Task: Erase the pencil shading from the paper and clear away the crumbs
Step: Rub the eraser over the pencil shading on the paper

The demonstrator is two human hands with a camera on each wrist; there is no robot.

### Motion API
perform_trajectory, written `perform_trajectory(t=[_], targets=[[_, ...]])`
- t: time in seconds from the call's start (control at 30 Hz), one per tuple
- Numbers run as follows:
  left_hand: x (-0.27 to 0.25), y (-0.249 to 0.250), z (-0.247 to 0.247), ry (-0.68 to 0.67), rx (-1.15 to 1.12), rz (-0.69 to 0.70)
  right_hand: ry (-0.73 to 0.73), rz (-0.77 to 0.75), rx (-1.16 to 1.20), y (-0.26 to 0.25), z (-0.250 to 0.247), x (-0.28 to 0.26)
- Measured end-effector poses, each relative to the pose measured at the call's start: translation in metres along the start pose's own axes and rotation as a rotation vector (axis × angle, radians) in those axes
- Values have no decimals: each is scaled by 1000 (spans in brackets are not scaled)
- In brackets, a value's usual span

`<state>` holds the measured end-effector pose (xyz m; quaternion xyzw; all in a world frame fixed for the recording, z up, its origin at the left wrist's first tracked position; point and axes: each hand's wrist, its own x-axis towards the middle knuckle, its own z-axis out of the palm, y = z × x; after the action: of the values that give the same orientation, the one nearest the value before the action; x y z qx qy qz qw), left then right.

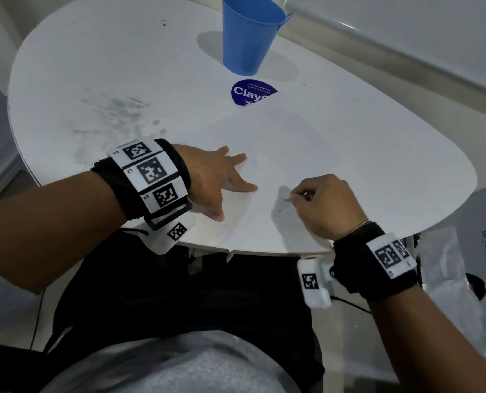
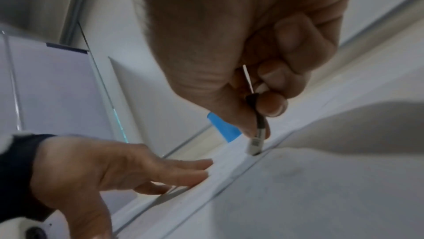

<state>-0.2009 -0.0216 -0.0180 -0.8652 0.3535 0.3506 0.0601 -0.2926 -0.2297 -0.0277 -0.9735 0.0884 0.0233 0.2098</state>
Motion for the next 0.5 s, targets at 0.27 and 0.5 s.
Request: perform_trajectory(t=[0.27,0.5], targets=[[0,0,0,4,14,-4,-45,1,16,-1,2,-1],[3,-2,1,6,4,2,-84,-40,-7,-5,6,-6]])
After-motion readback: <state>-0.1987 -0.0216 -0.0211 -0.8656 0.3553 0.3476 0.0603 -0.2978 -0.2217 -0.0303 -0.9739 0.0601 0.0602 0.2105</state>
